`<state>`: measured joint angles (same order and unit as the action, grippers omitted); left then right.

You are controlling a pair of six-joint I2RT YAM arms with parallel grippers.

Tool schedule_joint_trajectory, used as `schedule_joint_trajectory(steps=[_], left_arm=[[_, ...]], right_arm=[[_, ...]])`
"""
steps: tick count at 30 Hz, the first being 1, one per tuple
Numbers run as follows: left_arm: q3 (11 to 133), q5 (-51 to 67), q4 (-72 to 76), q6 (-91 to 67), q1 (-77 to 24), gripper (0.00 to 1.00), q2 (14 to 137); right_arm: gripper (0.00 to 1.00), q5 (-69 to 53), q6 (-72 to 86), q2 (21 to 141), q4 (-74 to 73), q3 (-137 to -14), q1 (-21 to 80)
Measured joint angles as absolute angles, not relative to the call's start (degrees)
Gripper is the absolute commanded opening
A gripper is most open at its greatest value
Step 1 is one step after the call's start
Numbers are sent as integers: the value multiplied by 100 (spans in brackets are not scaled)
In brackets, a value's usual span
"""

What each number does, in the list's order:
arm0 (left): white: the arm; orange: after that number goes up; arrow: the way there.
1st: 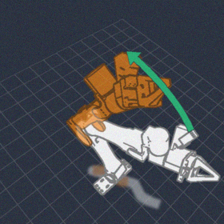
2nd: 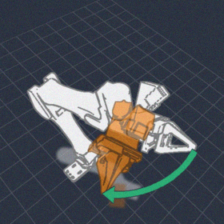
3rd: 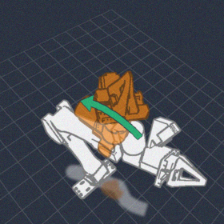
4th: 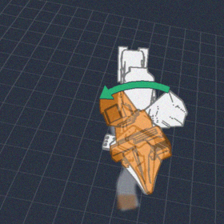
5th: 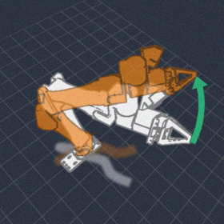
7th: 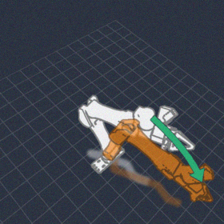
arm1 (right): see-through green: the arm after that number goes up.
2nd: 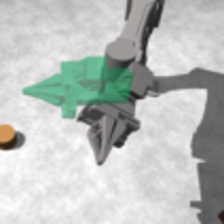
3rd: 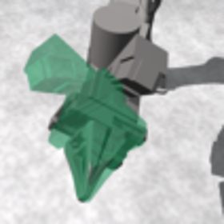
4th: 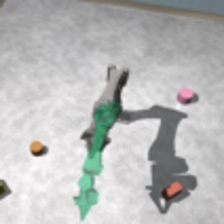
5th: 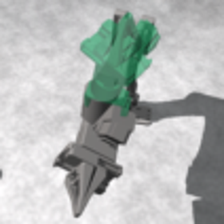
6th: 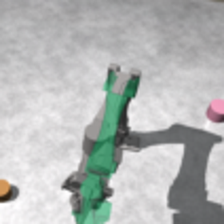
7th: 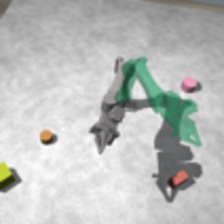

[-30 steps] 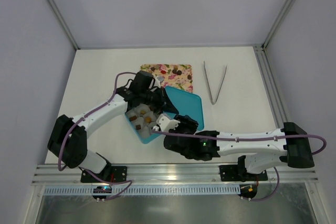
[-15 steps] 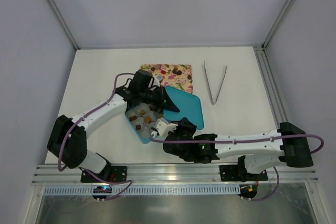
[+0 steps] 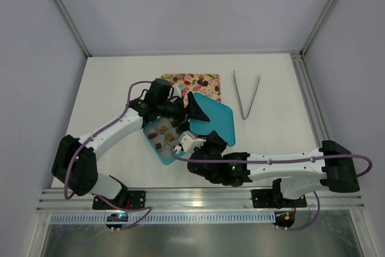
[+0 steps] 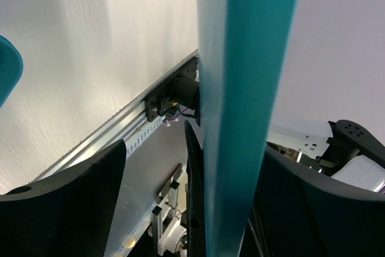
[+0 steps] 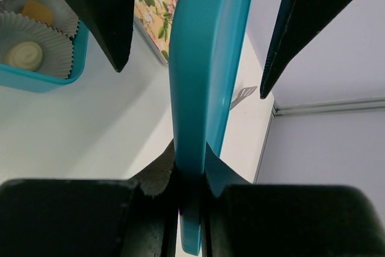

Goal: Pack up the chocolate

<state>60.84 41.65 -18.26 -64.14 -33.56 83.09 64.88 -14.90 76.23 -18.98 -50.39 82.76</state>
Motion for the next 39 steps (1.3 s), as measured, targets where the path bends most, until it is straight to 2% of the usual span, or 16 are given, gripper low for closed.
schedule_joint_trajectory(steps=[3, 16, 25, 32, 39], left_arm=[[6086, 4132, -1831, -6355, -3336, 87, 8307], [6173, 3848, -1999, -6047, -2759, 86, 7999], [6191, 3319, -2620, -5771, -2137, 71, 7599], [6191, 1953, -3577, -5629, -2012, 56, 6807], [5916, 36, -4668, -5706, -1979, 48, 6121]], right_arm=[[4, 6552, -1476, 7540, -1959, -5039, 8274], [4, 6626, -980, 7253, -2700, -5041, 8276], [4, 5966, -528, 6879, -3459, -5544, 8112], [4, 4077, -281, 6525, -3704, -6466, 7000], [4, 821, -45, 6235, -3542, -6729, 5081]])
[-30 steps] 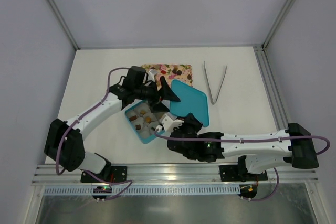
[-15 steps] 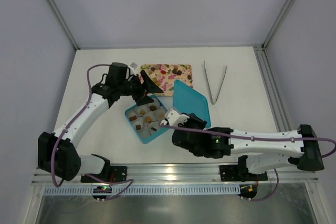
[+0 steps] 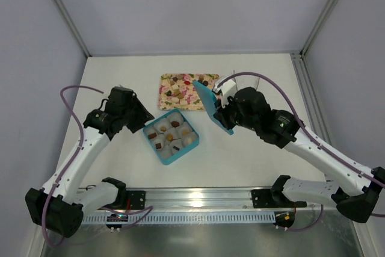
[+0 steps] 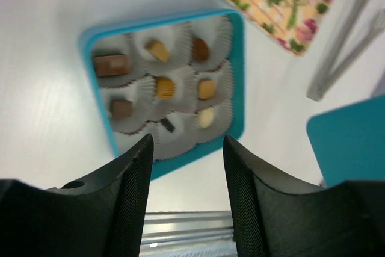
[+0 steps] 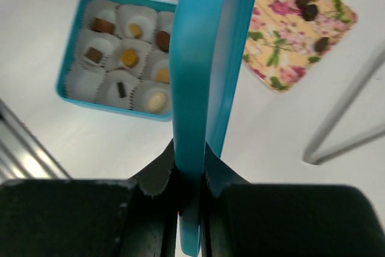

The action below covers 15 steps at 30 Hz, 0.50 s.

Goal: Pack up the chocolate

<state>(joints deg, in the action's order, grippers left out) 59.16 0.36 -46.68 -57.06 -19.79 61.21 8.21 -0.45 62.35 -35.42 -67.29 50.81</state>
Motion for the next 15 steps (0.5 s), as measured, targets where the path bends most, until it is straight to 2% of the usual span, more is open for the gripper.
schedule_joint_trajectory(steps=[8, 15], left_arm=[[5201, -858, -5002, -5961, -1793, 47, 6379], [5061, -882, -4849, -5964, -1378, 50, 6943]], right_arm=[[4, -2794, 670, 6877, -2718, -6731, 3540], [4, -4831, 1538, 7920, -1765, -6632, 2932]])
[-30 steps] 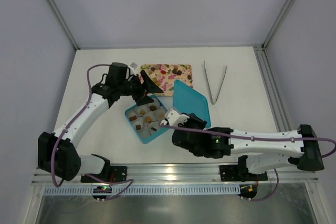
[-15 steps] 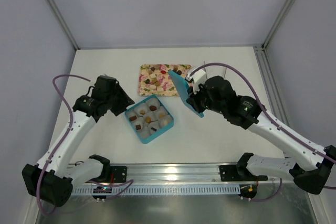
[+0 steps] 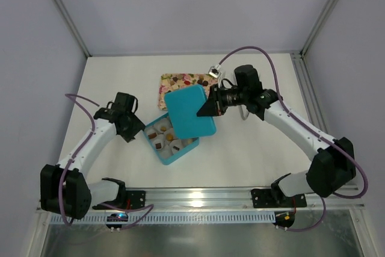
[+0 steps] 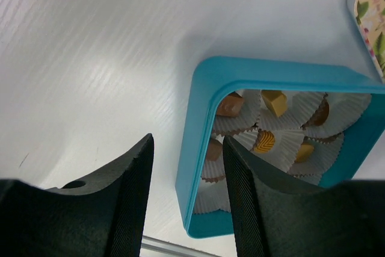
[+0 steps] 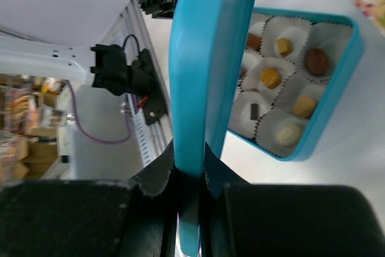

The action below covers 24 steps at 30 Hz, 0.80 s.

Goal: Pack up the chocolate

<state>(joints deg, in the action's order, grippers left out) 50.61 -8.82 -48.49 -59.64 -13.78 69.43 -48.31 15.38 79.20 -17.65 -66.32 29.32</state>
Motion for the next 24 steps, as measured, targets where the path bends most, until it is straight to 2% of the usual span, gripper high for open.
schedule_joint_trajectory(steps=[7, 12, 19, 21, 24], left_arm=[[4794, -499, -4322, -5959, -1035, 56, 6978], [4416, -187, -4018, -5966, -978, 51, 6829], [3918, -89, -3903, -6134, -749, 52, 6055], [3874, -84, -3900, -6165, -731, 53, 5828], [3874, -80, -3883, -6215, -725, 62, 5577]], right_arm=[[4, -5909, 2655, 8982, -473, -6359, 2783], [4, -6519, 3621, 9778, 888, -6263, 2753], [4, -7072, 4619, 10610, 2276, -6270, 2746], [4, -7170, 4772, 10757, 2471, -6283, 2740], [4, -7290, 4923, 10938, 2655, -6361, 2735]])
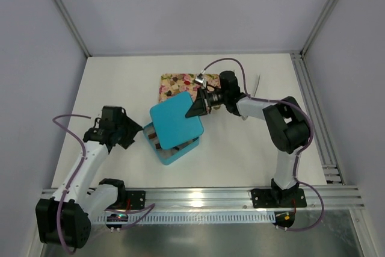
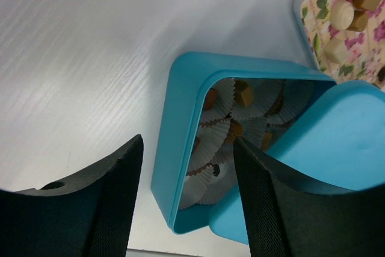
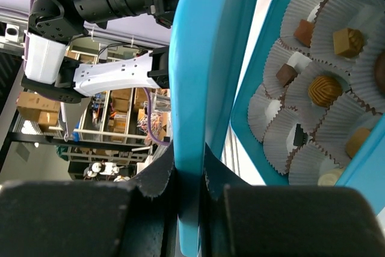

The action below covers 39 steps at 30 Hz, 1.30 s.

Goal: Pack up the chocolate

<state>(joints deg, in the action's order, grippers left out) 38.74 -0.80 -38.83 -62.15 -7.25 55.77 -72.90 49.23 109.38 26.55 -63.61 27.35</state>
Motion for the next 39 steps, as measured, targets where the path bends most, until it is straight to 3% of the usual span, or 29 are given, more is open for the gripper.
schedule_joint_trajectory(steps=[4, 10, 21, 26, 33, 39], left_arm=[[3865, -38, -3844, -6267, -714, 77, 5345], [3542, 375, -3350, -6278, -709, 89, 5144], [3144, 1022, -2523, -6281, -709, 95, 5201], [3122, 1046, -2397, -6287, -709, 89, 5223], [3192, 716, -2600, -6294, -709, 67, 5253], [3446, 458, -2932, -6241, -709, 60, 5614]], right_arm=[[4, -7402, 5019, 11161, 2812, -6528, 2744], [4, -7531, 5107, 11489, 2915, -6770, 2849], [4, -7697, 5155, 11926, 2915, -7050, 2945], [4, -7725, 5295, 11942, 2965, -7083, 2930], [4, -7638, 5793, 11843, 3529, -6587, 2571], [4, -7461, 6141, 11459, 3774, -6200, 2062]])
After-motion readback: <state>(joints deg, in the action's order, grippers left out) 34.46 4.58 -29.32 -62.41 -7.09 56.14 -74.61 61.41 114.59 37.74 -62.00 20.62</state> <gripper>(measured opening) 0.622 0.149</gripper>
